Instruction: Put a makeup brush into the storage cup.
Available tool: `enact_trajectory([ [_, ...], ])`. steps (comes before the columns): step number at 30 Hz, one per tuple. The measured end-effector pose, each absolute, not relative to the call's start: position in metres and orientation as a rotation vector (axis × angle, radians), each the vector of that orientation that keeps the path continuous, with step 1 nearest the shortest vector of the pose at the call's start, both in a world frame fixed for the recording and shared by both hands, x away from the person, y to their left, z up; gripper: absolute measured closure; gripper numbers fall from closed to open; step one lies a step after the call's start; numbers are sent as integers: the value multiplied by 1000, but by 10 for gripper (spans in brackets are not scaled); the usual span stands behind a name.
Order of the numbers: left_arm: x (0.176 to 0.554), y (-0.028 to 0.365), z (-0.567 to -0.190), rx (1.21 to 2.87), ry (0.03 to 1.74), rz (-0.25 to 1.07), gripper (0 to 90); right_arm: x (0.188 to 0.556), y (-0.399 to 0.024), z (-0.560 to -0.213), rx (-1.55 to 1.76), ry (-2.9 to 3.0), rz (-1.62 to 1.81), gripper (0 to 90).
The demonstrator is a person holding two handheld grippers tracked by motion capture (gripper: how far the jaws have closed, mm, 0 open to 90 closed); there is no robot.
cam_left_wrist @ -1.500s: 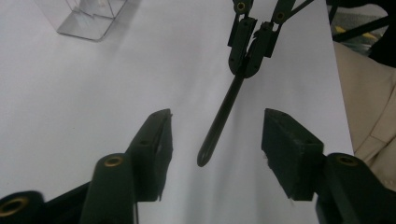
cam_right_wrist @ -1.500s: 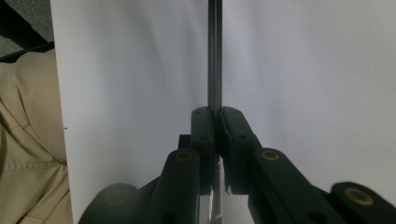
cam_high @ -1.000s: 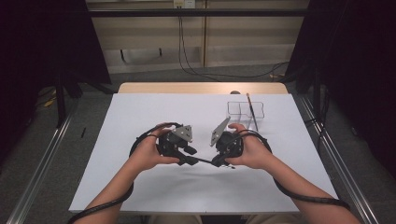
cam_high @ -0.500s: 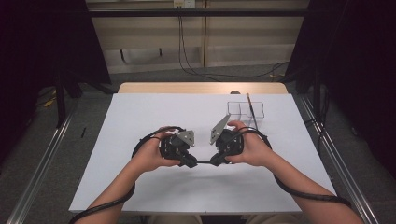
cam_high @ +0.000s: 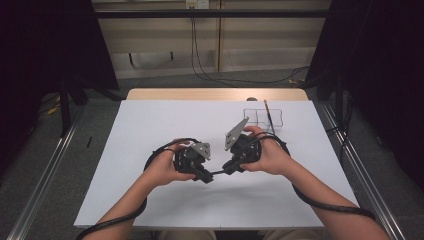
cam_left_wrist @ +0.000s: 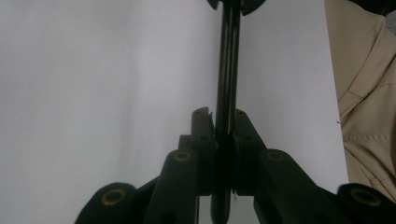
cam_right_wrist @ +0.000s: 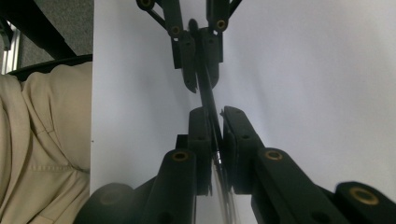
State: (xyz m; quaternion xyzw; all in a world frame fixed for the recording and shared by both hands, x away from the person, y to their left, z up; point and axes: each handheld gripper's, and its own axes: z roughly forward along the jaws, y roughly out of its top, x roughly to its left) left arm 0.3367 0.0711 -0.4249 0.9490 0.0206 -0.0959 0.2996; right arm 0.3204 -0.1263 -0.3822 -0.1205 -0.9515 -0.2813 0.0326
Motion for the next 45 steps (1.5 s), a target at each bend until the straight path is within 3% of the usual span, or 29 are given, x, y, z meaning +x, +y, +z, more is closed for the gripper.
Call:
enact_trajectory([
  [3,337,70,-424,2540,54,-257,836,321,-128,-383,-384,-2927,-883,784],
  [13,339,76,-427,2527,105,-252,836,325,-143,-386,-466,-2847,-1086,434],
  [22,339,80,-427,2502,134,-244,836,327,-156,-392,-562,-2742,-1318,227],
  [45,338,87,-430,2455,175,-251,836,321,-181,-403,-724,-2537,-1741,160],
])
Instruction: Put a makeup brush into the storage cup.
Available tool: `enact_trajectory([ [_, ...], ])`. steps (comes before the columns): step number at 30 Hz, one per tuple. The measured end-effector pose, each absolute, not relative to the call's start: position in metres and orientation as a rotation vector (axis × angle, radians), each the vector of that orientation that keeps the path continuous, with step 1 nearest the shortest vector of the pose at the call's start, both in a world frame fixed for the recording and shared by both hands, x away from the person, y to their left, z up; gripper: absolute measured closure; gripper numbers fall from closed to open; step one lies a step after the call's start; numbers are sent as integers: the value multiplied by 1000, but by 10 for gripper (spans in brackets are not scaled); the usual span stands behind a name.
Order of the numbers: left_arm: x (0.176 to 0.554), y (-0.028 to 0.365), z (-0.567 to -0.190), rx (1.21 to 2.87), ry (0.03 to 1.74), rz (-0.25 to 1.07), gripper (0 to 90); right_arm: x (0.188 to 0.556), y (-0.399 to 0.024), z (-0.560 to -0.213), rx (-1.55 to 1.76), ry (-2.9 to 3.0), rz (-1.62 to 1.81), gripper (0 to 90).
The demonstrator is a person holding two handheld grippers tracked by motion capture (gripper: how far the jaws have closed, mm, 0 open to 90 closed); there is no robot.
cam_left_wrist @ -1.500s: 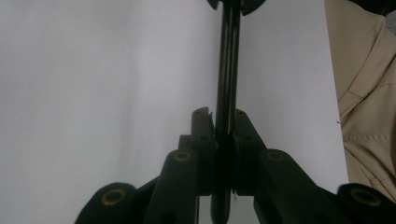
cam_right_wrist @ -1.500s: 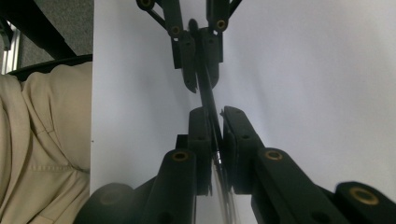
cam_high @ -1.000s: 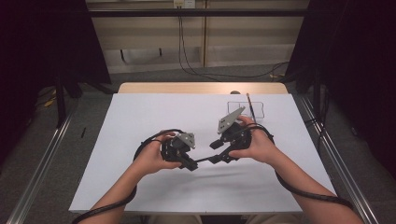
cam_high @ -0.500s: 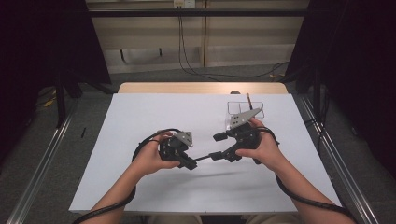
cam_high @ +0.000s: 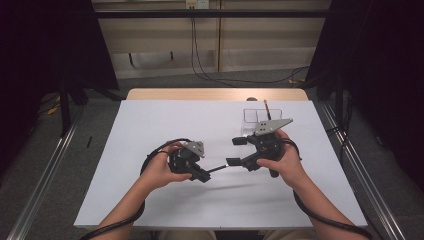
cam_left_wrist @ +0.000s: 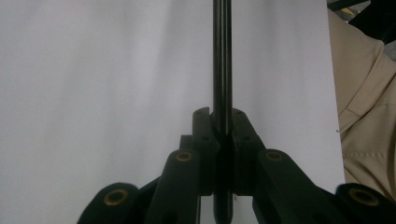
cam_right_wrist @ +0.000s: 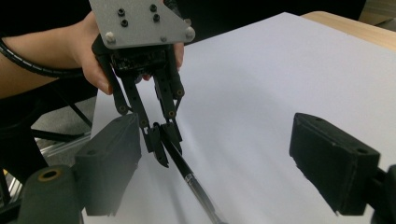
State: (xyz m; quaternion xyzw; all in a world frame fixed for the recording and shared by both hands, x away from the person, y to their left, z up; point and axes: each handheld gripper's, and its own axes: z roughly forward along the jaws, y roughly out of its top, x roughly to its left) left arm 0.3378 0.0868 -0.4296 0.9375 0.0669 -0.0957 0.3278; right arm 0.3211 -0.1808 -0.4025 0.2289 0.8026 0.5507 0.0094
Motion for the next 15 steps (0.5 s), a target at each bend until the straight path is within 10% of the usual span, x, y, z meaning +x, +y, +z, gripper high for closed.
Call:
enact_trajectory([
  [15,339,94,-431,2390,226,-244,836,319,-181,-405,728,2400,1803,138],
])
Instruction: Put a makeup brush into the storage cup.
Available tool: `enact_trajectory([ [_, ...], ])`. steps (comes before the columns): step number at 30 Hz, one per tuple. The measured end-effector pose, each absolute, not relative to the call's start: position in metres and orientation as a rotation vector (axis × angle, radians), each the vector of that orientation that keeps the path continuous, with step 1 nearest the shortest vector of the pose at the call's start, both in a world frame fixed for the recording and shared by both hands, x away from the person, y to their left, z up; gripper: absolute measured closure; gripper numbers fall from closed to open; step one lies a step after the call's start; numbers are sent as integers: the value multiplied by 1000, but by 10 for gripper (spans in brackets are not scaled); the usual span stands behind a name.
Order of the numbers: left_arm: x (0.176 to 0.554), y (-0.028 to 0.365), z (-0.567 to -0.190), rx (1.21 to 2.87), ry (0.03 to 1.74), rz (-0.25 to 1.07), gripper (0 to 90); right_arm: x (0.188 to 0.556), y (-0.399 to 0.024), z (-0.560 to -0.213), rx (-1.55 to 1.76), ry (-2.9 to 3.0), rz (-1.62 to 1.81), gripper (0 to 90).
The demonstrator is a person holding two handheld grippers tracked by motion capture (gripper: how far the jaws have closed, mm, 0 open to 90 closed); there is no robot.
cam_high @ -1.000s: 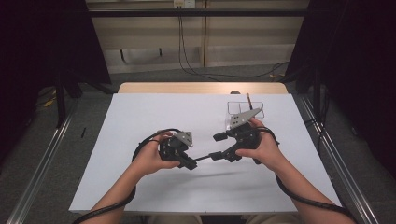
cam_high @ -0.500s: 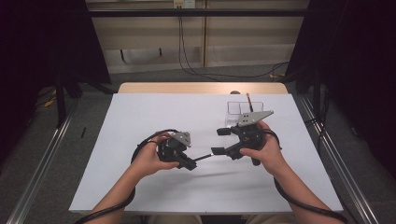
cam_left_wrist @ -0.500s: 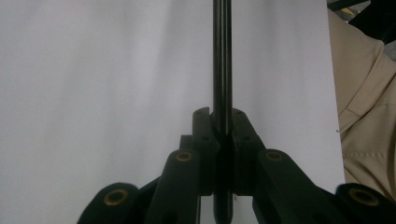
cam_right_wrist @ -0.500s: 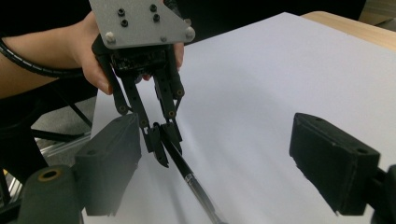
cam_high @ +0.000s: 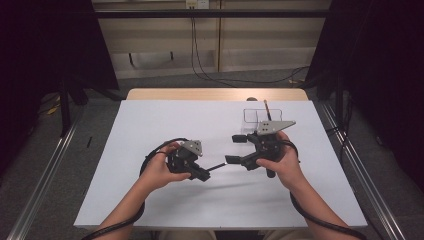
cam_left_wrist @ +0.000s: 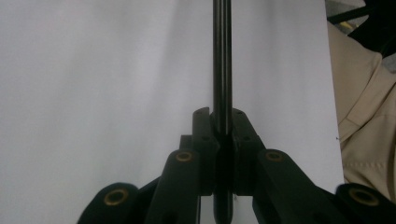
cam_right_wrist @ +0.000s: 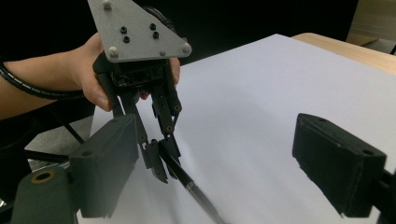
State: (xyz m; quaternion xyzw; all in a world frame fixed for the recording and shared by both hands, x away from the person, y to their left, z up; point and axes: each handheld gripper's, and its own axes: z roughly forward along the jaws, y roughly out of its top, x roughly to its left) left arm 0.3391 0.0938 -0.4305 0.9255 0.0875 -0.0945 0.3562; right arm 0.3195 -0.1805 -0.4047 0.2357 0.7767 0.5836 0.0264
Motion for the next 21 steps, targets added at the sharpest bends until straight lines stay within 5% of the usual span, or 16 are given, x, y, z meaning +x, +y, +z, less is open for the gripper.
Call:
enact_trajectory([
  [21,340,102,-436,2120,339,-268,836,322,-184,-406,755,2371,1816,130],
])
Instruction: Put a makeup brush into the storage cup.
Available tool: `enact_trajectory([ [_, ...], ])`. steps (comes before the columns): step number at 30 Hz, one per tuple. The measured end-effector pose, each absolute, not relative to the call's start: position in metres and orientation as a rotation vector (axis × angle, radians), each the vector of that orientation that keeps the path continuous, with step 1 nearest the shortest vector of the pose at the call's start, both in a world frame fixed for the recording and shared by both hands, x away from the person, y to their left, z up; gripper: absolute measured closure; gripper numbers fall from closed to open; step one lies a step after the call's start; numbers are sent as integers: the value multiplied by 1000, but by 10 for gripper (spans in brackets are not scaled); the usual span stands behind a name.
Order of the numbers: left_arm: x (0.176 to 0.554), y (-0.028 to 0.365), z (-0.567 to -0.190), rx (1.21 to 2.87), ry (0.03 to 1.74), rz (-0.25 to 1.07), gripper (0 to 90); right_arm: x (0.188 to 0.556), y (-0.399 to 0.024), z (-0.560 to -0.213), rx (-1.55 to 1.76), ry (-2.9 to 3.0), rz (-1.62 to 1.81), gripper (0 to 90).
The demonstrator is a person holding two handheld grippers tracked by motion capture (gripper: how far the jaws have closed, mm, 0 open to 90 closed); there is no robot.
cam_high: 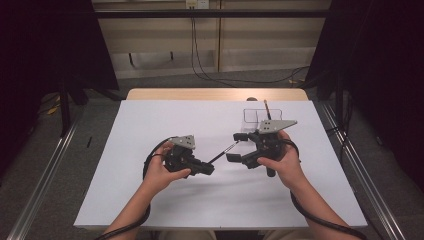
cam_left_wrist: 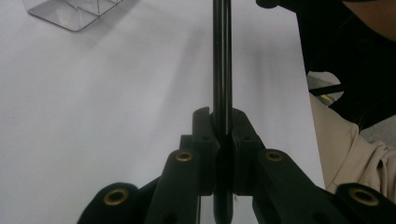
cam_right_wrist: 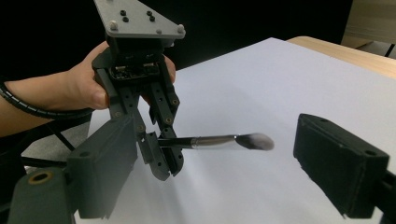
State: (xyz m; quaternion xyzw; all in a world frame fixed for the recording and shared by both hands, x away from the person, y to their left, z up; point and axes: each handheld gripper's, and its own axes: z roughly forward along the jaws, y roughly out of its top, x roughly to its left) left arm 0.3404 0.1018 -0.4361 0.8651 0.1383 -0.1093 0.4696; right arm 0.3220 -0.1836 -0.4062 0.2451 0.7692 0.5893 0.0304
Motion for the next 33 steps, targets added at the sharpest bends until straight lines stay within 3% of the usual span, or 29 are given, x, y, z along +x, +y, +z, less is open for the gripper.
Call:
enact_trajectory([
  [12,343,99,-431,2055,354,-259,836,323,-182,-407,758,2385,1817,193],
  [33,346,83,-428,2026,354,-260,834,324,-182,-401,839,2355,1899,735],
])
